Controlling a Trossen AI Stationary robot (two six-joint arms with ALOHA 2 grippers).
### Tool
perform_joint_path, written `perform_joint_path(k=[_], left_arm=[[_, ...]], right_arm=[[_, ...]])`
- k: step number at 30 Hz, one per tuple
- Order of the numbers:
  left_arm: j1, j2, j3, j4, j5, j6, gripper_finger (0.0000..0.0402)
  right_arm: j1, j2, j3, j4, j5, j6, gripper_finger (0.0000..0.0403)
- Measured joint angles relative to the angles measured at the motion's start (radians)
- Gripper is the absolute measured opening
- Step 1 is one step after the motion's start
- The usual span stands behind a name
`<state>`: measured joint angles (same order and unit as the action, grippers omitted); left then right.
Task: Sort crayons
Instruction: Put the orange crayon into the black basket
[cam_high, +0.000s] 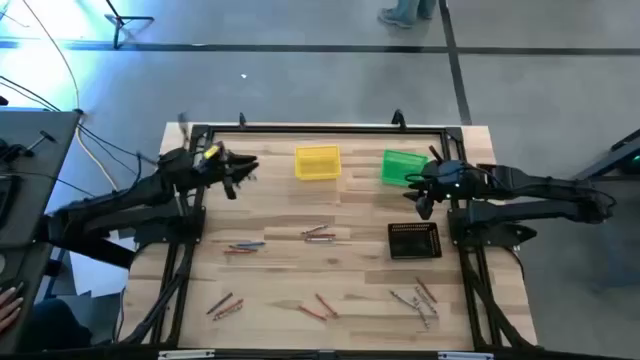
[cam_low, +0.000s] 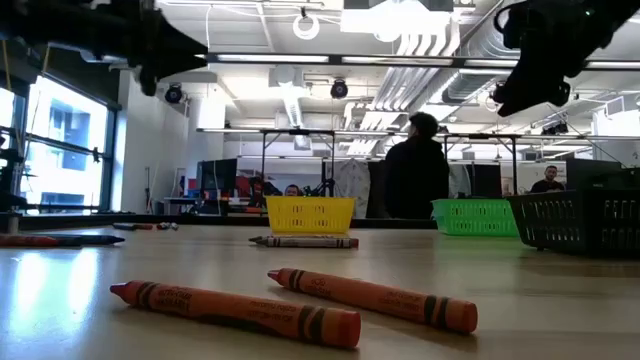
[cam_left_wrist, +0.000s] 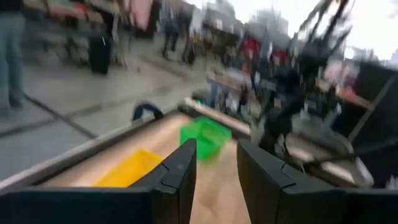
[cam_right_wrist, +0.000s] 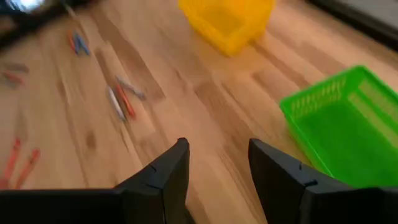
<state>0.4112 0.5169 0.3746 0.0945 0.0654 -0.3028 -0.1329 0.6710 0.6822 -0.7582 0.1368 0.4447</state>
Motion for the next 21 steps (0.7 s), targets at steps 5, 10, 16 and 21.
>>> perform_joint_path(k=[5, 10, 16, 21], left_arm=[[-0.080, 0.186, 0.162, -0.118, -0.013, 0.017, 0.0101], [-0.157, 0.314, 0.275, -0.288, -0.072, 0.000, 0.0101], [-0.250, 0.404, 0.302, -0.367, -0.127, -0.056, 0.0101], [-0.325, 0.443, 0.302, -0.361, -0.214, -0.060, 0.0101]], right_arm=[[0.000, 0.119, 0.142, -0.175, -0.006, 0.005, 0.0161], [0.006, 0.181, 0.210, -0.269, -0.057, 0.079, 0.0161], [0.077, 0.244, 0.211, -0.353, -0.195, 0.253, 0.0161], [0.203, 0.318, 0.211, -0.399, -0.305, 0.439, 0.0161]])
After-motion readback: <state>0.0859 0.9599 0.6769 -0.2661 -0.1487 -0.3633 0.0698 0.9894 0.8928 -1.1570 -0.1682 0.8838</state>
